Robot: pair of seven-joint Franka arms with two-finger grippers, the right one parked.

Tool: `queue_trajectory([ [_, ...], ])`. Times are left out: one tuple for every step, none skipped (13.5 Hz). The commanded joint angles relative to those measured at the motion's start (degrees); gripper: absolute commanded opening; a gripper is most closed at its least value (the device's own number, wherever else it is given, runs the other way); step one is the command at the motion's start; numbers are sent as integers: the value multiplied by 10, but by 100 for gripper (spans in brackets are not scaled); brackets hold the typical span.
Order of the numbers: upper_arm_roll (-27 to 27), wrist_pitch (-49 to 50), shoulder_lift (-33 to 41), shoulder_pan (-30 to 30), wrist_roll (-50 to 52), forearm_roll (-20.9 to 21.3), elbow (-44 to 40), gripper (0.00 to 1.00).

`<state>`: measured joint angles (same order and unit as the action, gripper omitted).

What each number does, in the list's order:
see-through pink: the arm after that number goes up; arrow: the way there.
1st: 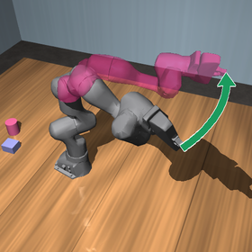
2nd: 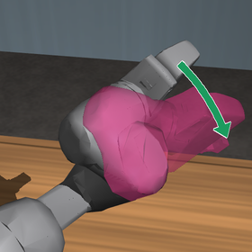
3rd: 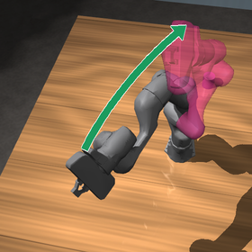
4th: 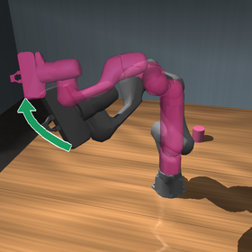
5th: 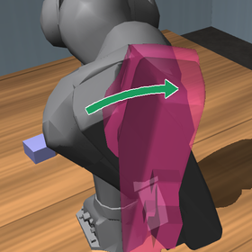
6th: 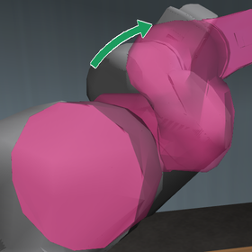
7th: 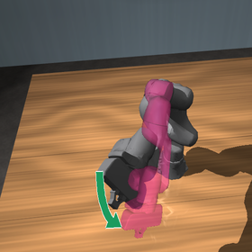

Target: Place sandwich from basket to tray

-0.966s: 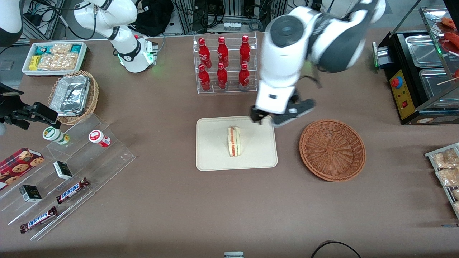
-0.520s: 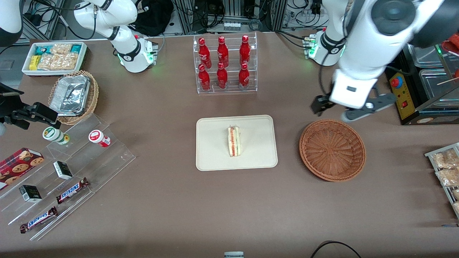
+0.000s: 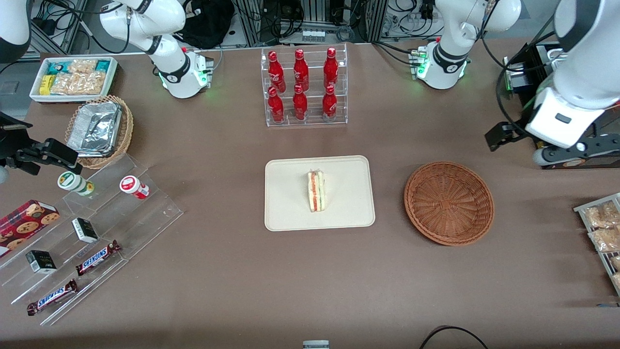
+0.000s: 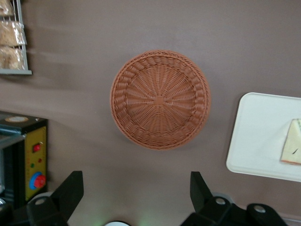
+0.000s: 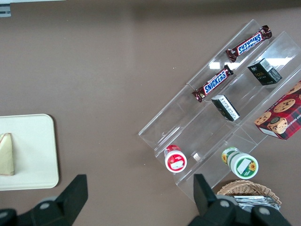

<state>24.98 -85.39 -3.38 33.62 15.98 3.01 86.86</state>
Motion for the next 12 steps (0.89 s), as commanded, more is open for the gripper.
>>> queue_trajectory([
  [26,-1,10,8,-63,-5,11,100],
  [36,-1,11,8,-86,-6,11,100],
  [39,0,12,7,-92,-6,12,100],
  [39,0,9,7,-90,-6,9,100],
  [34,-2,3,-13,-87,-26,3,100],
  [32,-2,-9,-28,-88,-68,-13,100],
  [32,0,-16,-35,-94,-97,-33,100],
  [4,4,-16,-72,-96,-100,-38,100],
  [-68,5,-13,-119,-93,-94,-40,100],
  [-137,4,-10,-177,-92,-78,-41,100],
  [-191,4,-1,-212,-91,-46,-37,100],
  [-223,4,9,-235,-90,-15,-33,100],
])
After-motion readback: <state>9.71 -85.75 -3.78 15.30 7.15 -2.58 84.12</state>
